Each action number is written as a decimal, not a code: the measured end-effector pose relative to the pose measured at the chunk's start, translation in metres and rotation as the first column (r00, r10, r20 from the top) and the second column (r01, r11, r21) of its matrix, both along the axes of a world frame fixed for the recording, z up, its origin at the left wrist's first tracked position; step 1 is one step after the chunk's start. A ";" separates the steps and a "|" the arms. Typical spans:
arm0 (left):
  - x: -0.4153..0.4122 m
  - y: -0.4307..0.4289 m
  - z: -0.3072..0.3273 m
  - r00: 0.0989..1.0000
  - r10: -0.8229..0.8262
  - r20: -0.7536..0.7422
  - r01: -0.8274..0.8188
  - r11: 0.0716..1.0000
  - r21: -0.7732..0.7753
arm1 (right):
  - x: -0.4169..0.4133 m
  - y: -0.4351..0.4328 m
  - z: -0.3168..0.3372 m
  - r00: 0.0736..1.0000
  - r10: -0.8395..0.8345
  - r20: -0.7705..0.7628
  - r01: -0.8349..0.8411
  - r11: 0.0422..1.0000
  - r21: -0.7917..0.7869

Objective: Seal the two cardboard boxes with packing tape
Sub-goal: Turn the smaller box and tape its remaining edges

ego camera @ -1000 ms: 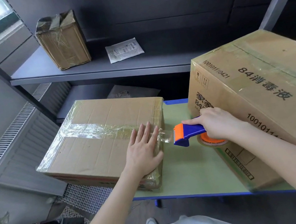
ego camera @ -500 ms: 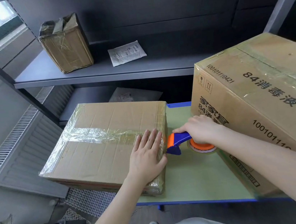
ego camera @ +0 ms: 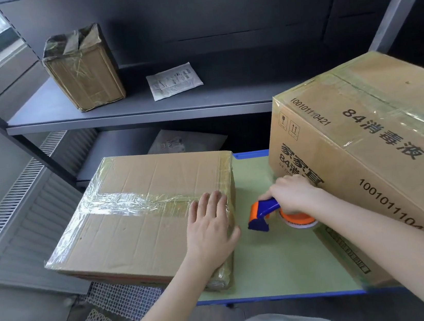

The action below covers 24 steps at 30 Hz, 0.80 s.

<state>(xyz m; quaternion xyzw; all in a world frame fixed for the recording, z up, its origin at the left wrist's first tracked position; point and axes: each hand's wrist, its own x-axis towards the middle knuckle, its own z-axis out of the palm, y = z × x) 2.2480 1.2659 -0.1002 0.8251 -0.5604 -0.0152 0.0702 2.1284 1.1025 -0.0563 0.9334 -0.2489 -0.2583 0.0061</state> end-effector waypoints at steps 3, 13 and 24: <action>-0.009 -0.026 0.003 0.980 0.198 -0.022 -0.198 0.980 0.026 | 0.003 0.001 0.004 0.999 -0.002 0.048 0.004 0.999 -0.040; -0.013 -0.049 -0.010 0.953 0.292 0.084 -0.303 0.934 0.190 | -0.006 0.008 0.006 0.985 -0.076 0.153 0.086 0.995 -0.054; 0.019 -0.032 0.004 0.945 0.098 -0.312 -0.081 0.994 0.069 | 0.000 0.020 0.023 0.845 -0.265 0.464 0.339 0.937 -0.083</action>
